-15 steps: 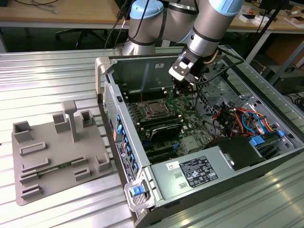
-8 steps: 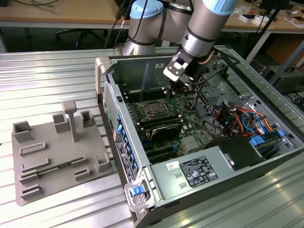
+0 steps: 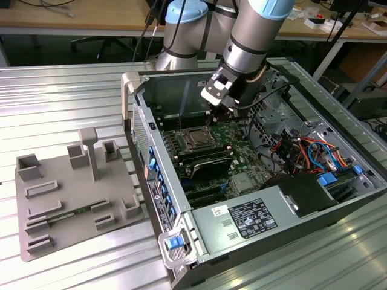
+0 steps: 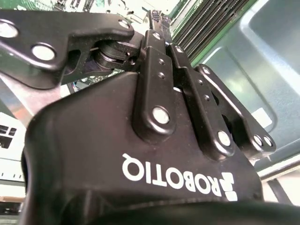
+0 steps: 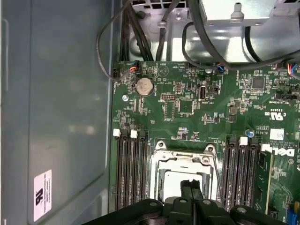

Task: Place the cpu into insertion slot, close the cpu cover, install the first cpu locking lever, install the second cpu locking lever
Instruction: 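Install the first cpu locking lever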

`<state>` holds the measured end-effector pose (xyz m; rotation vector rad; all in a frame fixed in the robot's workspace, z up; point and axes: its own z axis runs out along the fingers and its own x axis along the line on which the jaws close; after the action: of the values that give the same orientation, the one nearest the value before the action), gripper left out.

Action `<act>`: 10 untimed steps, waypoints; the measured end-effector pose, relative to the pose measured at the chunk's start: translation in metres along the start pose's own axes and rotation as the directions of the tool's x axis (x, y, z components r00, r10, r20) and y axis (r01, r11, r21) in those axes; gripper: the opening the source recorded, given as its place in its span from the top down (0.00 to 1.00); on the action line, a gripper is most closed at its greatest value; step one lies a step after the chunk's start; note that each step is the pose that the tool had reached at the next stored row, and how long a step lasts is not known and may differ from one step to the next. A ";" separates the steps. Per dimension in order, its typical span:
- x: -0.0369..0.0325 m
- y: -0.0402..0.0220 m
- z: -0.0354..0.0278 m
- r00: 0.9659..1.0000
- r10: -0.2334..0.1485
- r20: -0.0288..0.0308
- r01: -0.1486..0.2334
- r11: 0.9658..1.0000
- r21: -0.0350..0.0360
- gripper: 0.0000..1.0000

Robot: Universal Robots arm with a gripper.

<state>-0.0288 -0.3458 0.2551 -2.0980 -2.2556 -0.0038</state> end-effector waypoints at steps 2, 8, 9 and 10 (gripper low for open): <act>0.0000 -0.0001 0.0000 1.000 -0.021 0.001 0.021 1.000 0.001 0.89; 0.0000 -0.0001 0.0000 0.998 -0.063 0.002 0.063 0.998 0.003 0.89; 0.0000 0.0000 0.0000 0.998 -0.070 0.003 0.070 0.998 0.003 0.89; 0.0000 0.0000 0.0000 0.997 -0.082 0.003 0.081 0.997 0.004 0.89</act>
<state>-0.0288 -0.3458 0.2551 -2.0040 -2.3394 0.0000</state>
